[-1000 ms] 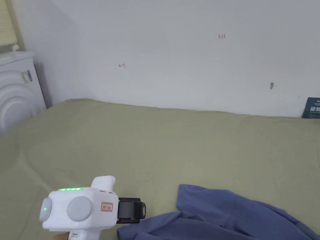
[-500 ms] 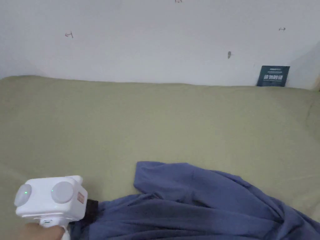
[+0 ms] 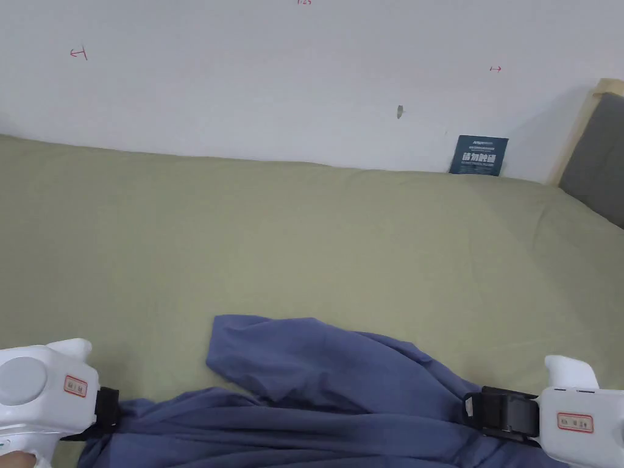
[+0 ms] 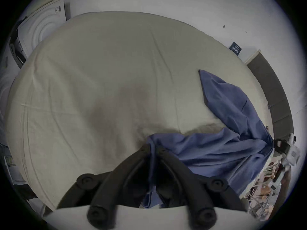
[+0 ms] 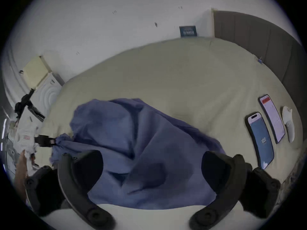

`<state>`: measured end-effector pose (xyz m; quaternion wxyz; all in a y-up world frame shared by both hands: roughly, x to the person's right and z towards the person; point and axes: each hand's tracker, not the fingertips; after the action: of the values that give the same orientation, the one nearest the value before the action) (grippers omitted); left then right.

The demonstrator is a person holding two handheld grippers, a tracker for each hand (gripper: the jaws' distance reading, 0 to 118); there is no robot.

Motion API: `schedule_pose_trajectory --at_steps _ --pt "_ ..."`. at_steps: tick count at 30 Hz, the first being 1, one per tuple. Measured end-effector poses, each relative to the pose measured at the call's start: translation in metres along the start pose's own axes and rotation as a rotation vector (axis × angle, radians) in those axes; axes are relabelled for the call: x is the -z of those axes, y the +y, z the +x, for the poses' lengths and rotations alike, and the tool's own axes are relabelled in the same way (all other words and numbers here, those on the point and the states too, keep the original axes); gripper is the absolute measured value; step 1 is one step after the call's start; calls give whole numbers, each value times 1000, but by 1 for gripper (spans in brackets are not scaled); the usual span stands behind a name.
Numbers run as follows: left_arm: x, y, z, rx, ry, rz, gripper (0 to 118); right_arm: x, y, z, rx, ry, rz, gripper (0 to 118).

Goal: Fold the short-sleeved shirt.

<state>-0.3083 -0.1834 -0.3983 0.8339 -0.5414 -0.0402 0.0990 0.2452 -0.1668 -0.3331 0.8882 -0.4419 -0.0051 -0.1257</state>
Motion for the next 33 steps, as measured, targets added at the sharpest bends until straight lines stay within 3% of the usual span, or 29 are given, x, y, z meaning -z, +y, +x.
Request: schedule_pose_trajectory --at_steps 2,3,5,10,13,16,33 --pt "0 -1 -1 12 -9 3 6 11 2 -2 -47 -57 -44 90" --pt "-1 -2 -2 17 -16 10 6 13 4 -3 -74 -57 -65 90" --pt "-1 1 -8 18 -36 14 6 17 3 -5 -137 -85 -86 7" --pt "-23 3 -19 -28 -137 137 6 -9 -2 -24 -209 -75 80 7" --pt "-41 12 -16 17 -125 170 6 -24 4 -30 -197 -30 138 7" --pt "-64 26 -13 39 -167 246 6 -47 17 -45 -236 9 240 7" --pt "-192 134 -6 124 -152 528 6 -128 154 -126 -359 87 550 7"
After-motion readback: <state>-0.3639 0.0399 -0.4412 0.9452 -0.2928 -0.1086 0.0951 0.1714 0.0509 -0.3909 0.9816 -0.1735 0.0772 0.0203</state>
